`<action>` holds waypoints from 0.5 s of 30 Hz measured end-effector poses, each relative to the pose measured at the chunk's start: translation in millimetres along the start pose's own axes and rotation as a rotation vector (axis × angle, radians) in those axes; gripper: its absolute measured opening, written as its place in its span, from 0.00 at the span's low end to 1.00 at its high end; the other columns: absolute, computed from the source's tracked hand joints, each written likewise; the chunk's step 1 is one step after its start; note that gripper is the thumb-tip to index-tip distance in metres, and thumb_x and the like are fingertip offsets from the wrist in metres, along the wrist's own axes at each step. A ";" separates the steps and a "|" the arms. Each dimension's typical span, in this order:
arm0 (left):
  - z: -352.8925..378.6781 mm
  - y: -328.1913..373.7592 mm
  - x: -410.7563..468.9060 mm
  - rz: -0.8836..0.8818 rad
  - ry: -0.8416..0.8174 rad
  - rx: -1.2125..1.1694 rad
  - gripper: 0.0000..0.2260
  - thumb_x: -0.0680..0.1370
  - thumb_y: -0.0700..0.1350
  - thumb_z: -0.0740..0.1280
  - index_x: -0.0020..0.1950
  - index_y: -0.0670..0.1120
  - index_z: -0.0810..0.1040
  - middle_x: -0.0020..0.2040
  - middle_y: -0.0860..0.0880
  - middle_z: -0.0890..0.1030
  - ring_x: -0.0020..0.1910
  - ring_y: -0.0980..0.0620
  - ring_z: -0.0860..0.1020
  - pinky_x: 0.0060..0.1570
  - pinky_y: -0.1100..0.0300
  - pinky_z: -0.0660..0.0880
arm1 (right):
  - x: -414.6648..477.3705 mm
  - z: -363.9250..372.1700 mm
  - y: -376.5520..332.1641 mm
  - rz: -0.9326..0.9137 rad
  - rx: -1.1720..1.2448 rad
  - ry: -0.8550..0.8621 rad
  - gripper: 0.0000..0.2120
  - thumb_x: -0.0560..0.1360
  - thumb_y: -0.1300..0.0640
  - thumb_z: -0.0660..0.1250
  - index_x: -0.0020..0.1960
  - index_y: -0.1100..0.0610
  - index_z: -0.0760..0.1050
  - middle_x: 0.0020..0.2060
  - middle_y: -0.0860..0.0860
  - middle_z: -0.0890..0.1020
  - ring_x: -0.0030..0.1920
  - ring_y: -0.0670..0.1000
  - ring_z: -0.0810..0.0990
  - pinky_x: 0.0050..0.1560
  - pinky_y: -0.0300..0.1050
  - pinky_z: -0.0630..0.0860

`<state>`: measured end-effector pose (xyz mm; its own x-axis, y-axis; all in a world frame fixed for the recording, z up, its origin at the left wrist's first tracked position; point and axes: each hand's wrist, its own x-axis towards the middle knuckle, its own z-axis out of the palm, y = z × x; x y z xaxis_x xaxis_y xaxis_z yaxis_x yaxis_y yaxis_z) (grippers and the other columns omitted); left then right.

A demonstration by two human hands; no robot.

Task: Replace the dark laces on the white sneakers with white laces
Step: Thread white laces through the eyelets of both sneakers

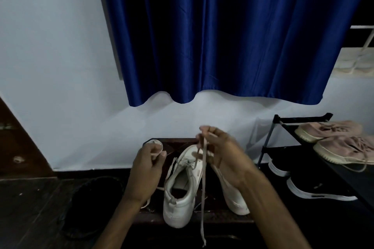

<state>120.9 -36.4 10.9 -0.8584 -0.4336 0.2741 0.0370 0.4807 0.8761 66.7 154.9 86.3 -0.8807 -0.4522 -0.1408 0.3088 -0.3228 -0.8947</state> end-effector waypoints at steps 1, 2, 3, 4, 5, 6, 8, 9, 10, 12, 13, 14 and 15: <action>-1.3 14.2 0.2 0.017 -0.005 -0.097 0.04 0.80 0.49 0.64 0.53 0.52 0.77 0.51 0.54 0.80 0.53 0.56 0.79 0.55 0.57 0.75 | -0.6 5.4 -13.5 -0.038 0.100 -0.056 0.11 0.76 0.63 0.64 0.58 0.61 0.75 0.44 0.54 0.82 0.42 0.51 0.79 0.58 0.59 0.78; -3.1 32.4 -1.2 0.012 -0.078 -0.214 0.06 0.81 0.51 0.63 0.55 0.54 0.78 0.53 0.53 0.81 0.54 0.55 0.79 0.56 0.55 0.76 | -1.0 12.0 -25.5 -0.078 0.182 -0.107 0.14 0.74 0.63 0.65 0.58 0.61 0.75 0.47 0.54 0.82 0.45 0.52 0.80 0.60 0.58 0.77; -3.8 50.4 -3.0 -0.005 -0.194 -0.332 0.09 0.81 0.53 0.61 0.56 0.54 0.78 0.54 0.53 0.82 0.55 0.54 0.80 0.57 0.52 0.77 | -2.2 19.5 -35.5 -0.114 0.236 -0.150 0.15 0.72 0.63 0.66 0.58 0.60 0.75 0.48 0.54 0.82 0.47 0.52 0.80 0.61 0.58 0.76; -3.2 68.9 -5.4 -0.030 -0.320 -0.433 0.13 0.81 0.55 0.59 0.58 0.53 0.79 0.55 0.51 0.83 0.57 0.52 0.80 0.58 0.50 0.77 | -2.8 27.3 -43.7 -0.143 0.266 -0.186 0.15 0.72 0.63 0.65 0.59 0.59 0.74 0.49 0.54 0.82 0.49 0.52 0.80 0.62 0.57 0.76; -2.0 83.6 -7.8 -0.058 -0.437 -0.498 0.15 0.80 0.55 0.58 0.59 0.51 0.79 0.55 0.50 0.83 0.57 0.50 0.81 0.58 0.49 0.77 | -2.1 34.3 -50.2 -0.169 0.283 -0.210 0.14 0.73 0.64 0.64 0.59 0.59 0.74 0.50 0.54 0.82 0.50 0.52 0.80 0.61 0.56 0.76; -1.1 96.5 -10.9 -0.078 -0.532 -0.524 0.17 0.80 0.55 0.58 0.59 0.48 0.79 0.54 0.48 0.84 0.56 0.49 0.81 0.58 0.49 0.77 | -1.3 40.5 -56.2 -0.196 0.287 -0.227 0.13 0.75 0.66 0.63 0.59 0.59 0.74 0.51 0.54 0.82 0.50 0.52 0.80 0.60 0.55 0.77; -1.8 110.9 -15.9 -0.067 -0.643 -0.524 0.17 0.80 0.53 0.59 0.56 0.43 0.80 0.47 0.46 0.84 0.48 0.46 0.82 0.55 0.50 0.77 | 0.4 47.9 -67.0 -0.256 0.269 -0.231 0.12 0.77 0.68 0.61 0.59 0.60 0.74 0.52 0.55 0.82 0.50 0.52 0.81 0.58 0.53 0.79; -3.3 111.9 -17.3 -0.056 -0.658 -0.544 0.15 0.79 0.51 0.61 0.52 0.41 0.80 0.42 0.46 0.82 0.42 0.47 0.81 0.52 0.49 0.77 | 1.5 48.5 -72.1 -0.281 0.261 -0.220 0.12 0.78 0.69 0.60 0.59 0.60 0.75 0.51 0.55 0.82 0.49 0.52 0.81 0.58 0.53 0.79; -6.1 110.0 -17.3 -0.058 -0.654 -0.579 0.13 0.79 0.50 0.61 0.49 0.41 0.79 0.37 0.46 0.78 0.37 0.48 0.78 0.49 0.50 0.78 | 2.3 47.0 -77.2 -0.296 0.259 -0.197 0.12 0.78 0.70 0.59 0.58 0.60 0.75 0.50 0.55 0.83 0.47 0.52 0.82 0.57 0.52 0.79; -15.2 101.7 -12.8 -0.086 -0.605 -0.622 0.12 0.80 0.49 0.60 0.45 0.43 0.77 0.33 0.48 0.70 0.31 0.51 0.71 0.41 0.51 0.77 | 3.9 35.6 -86.8 -0.311 0.279 -0.122 0.13 0.78 0.71 0.58 0.57 0.61 0.75 0.48 0.55 0.83 0.45 0.51 0.82 0.56 0.50 0.80; -20.8 95.3 -8.9 -0.092 -0.557 -0.603 0.13 0.82 0.49 0.59 0.45 0.43 0.76 0.32 0.48 0.68 0.29 0.52 0.68 0.36 0.53 0.76 | 5.7 26.1 -90.2 -0.316 0.290 -0.073 0.13 0.78 0.72 0.57 0.56 0.61 0.75 0.46 0.55 0.83 0.44 0.51 0.82 0.55 0.49 0.80; -26.4 87.6 -4.5 -0.088 -0.505 -0.556 0.14 0.82 0.49 0.58 0.45 0.42 0.76 0.31 0.48 0.66 0.28 0.53 0.66 0.33 0.55 0.74 | 8.2 14.7 -91.9 -0.321 0.288 -0.016 0.13 0.78 0.72 0.56 0.56 0.62 0.75 0.46 0.55 0.83 0.43 0.51 0.83 0.54 0.49 0.81; -31.7 78.7 -0.8 -0.069 -0.458 -0.486 0.14 0.83 0.49 0.58 0.45 0.42 0.76 0.31 0.49 0.66 0.28 0.53 0.65 0.30 0.57 0.72 | 10.4 3.4 -91.5 -0.322 0.255 0.045 0.13 0.79 0.73 0.56 0.55 0.62 0.75 0.46 0.56 0.83 0.42 0.51 0.83 0.54 0.49 0.81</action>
<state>140.8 -22.4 92.2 -0.9935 -0.0328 0.1089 0.1083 0.0186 0.9939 30.5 176.9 168.2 -0.9599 -0.2594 0.1062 0.0886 -0.6402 -0.7630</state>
